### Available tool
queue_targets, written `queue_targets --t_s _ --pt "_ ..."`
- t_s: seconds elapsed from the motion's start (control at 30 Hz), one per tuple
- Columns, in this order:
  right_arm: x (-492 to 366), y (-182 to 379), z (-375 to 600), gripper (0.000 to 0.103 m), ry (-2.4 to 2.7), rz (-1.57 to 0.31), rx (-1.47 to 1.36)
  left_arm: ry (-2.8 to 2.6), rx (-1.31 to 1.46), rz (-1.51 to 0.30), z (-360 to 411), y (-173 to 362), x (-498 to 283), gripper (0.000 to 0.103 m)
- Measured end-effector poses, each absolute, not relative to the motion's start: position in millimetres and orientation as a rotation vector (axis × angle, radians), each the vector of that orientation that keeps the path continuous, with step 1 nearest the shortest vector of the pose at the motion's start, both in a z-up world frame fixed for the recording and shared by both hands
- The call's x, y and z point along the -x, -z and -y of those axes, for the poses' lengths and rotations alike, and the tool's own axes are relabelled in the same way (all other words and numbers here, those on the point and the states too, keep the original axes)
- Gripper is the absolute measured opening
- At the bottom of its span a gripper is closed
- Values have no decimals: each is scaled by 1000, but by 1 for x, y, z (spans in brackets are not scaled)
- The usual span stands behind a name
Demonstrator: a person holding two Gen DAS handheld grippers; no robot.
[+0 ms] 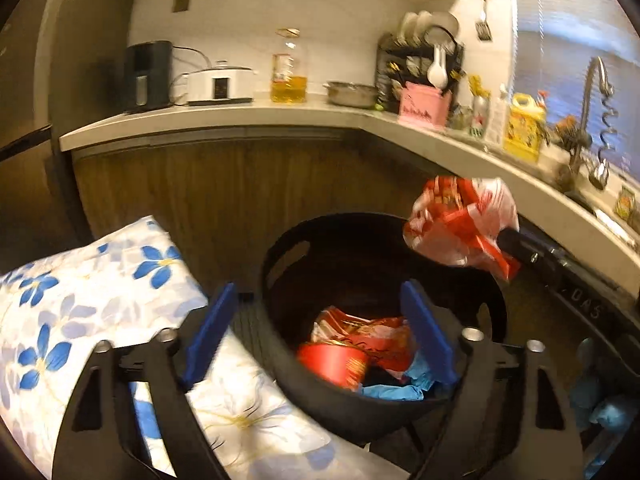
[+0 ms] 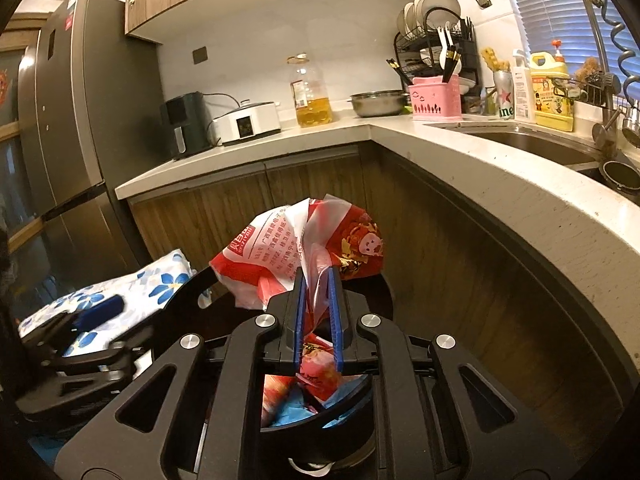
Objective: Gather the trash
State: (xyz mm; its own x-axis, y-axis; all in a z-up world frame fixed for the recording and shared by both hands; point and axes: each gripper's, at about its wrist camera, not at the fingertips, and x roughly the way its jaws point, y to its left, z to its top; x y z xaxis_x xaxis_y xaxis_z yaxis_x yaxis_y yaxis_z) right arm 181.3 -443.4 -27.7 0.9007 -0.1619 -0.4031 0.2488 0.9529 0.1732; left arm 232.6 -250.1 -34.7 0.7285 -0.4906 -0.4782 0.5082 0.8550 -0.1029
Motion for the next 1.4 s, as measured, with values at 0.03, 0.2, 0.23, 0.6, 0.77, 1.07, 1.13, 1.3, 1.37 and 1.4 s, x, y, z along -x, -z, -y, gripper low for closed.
queue_targets --t_s 0.03,0.2,0.23,0.6,0.77,1.07,1.13,1.3,1.37,1.4 --pt "-183 29 443 18 212 -402 -225 534 -19 -510 244 34 -231 88" --pt "-185 32 439 54 210 -411 -230 412 26 -503 214 31 -224 97" --pt "-184 32 438 57 213 -411 -232 400 31 -508 210 31 -223 97" --pt "-154 23 407 98 244 -416 -183 257 -22 -516 180 20 -196 98" --pt "-133 19 389 98 251 -443 -160 223 -56 -502 169 18 -170 98" --pt "-78 11 354 98 269 -434 -99 193 -53 -491 144 10 -122 98" --pt "-64 8 346 98 263 -424 -91 187 -57 -492 140 9 -113 98" --pt "-37 3 332 98 262 -409 -82 192 -53 -493 130 9 -85 98" --pt "-28 2 329 98 257 -404 -88 188 -60 -483 127 7 -77 98" --pt "-23 0 326 98 250 -400 -86 183 -65 -476 126 7 -72 98"
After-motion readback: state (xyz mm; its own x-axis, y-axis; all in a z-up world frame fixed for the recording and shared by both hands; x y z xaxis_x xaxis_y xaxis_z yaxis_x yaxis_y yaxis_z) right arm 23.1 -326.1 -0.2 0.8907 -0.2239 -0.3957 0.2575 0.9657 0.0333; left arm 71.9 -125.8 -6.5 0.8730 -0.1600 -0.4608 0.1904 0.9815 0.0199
